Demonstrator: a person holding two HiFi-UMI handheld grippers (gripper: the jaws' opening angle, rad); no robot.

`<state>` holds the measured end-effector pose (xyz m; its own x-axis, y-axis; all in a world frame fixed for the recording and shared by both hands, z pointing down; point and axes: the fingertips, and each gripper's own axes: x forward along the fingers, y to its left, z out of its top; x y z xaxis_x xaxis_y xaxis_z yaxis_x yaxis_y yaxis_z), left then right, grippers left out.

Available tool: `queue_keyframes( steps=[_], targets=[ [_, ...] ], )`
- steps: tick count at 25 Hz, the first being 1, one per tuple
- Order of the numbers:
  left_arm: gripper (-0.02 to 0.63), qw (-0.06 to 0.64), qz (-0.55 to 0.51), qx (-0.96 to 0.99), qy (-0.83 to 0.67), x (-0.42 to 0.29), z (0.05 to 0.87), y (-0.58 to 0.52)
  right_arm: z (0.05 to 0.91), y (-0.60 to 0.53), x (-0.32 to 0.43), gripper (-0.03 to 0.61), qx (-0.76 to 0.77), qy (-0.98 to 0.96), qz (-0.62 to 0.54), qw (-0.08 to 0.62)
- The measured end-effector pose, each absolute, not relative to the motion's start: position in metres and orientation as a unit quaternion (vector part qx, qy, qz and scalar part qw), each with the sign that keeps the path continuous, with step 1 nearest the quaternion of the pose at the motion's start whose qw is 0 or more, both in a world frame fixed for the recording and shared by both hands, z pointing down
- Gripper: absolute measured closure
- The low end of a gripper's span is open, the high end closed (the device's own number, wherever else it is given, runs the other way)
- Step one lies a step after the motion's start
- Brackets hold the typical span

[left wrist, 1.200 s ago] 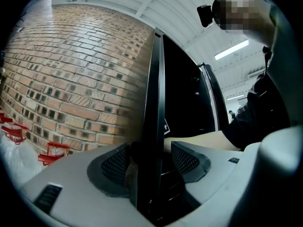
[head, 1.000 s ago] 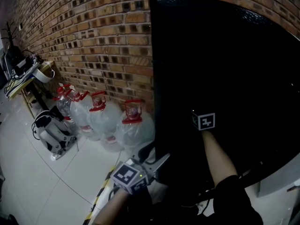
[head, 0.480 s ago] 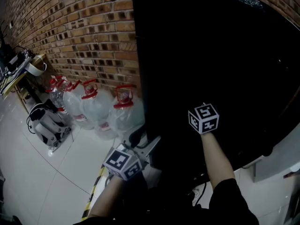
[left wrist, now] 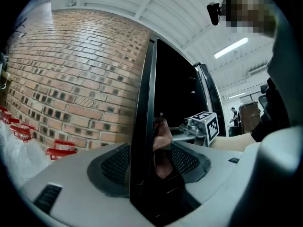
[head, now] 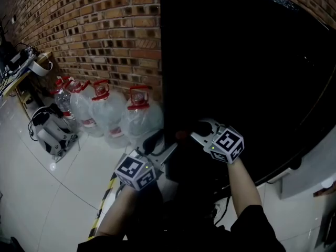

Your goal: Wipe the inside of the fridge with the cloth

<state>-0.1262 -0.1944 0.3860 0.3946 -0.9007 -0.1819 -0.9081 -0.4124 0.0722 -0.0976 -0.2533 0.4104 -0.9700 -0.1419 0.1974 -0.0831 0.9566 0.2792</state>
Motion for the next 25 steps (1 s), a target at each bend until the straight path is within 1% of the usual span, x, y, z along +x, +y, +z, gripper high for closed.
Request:
queue_keyframes(
  steps=[2, 4, 12, 18, 25],
  targets=[
    [0.333, 0.02, 0.096, -0.836, 0.54, -0.126, 0.387, -0.193, 0.432, -0.252, -0.105, 0.503, 0.052, -0.968, -0.183, 0.167],
    [0.333, 0.018, 0.098, -0.836, 0.54, -0.127, 0.387, -0.192, 0.443, -0.257, -0.112, 0.503, 0.053, -0.951, -0.221, 0.21],
    [0.333, 0.017, 0.092, -0.838, 0.538, -0.124, 0.386, -0.197, 0.465, -0.291, -0.113, 0.5, 0.049, -0.907, -0.268, 0.321],
    [0.333, 0.016, 0.089, -0.837, 0.54, -0.125, 0.386, -0.203, 0.472, -0.342, -0.114, 0.5, 0.114, -0.885, -0.264, 0.367],
    [0.333, 0.014, 0.085, -0.837, 0.541, -0.127, 0.39, -0.21, 0.47, -0.374, -0.116, 0.5, 0.149, -0.886, -0.238, 0.368]
  ],
)
